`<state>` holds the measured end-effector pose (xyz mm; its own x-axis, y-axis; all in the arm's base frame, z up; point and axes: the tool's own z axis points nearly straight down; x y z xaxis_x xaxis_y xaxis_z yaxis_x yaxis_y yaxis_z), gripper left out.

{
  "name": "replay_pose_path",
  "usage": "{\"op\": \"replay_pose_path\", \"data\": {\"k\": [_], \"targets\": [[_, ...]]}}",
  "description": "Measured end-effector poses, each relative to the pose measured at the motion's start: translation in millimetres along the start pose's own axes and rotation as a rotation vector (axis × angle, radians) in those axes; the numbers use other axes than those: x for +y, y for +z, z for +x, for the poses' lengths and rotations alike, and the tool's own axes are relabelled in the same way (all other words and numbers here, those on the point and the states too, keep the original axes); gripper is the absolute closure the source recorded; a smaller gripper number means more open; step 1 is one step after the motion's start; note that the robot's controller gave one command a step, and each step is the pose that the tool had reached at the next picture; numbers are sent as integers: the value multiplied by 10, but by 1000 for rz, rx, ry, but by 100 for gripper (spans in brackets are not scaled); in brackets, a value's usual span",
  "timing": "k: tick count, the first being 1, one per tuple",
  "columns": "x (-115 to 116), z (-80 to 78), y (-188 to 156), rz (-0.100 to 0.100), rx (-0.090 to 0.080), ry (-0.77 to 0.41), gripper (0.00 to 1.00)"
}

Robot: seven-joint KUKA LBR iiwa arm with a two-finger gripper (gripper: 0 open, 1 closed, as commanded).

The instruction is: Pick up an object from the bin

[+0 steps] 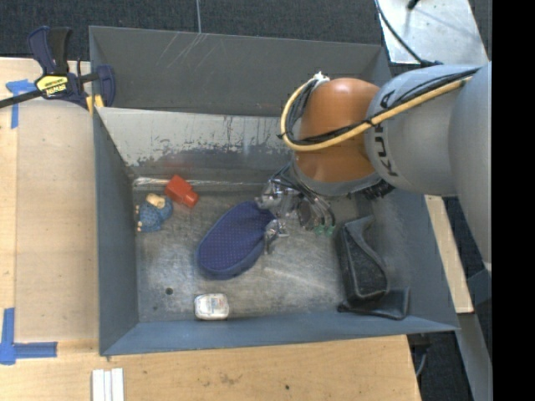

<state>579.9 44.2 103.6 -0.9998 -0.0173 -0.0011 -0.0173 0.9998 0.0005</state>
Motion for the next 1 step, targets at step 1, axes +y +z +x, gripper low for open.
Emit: {"op": "replay_pose_path", "data": {"k": [1], "targets": [[41,-11,-1763,0,-12,-9,100]]}}
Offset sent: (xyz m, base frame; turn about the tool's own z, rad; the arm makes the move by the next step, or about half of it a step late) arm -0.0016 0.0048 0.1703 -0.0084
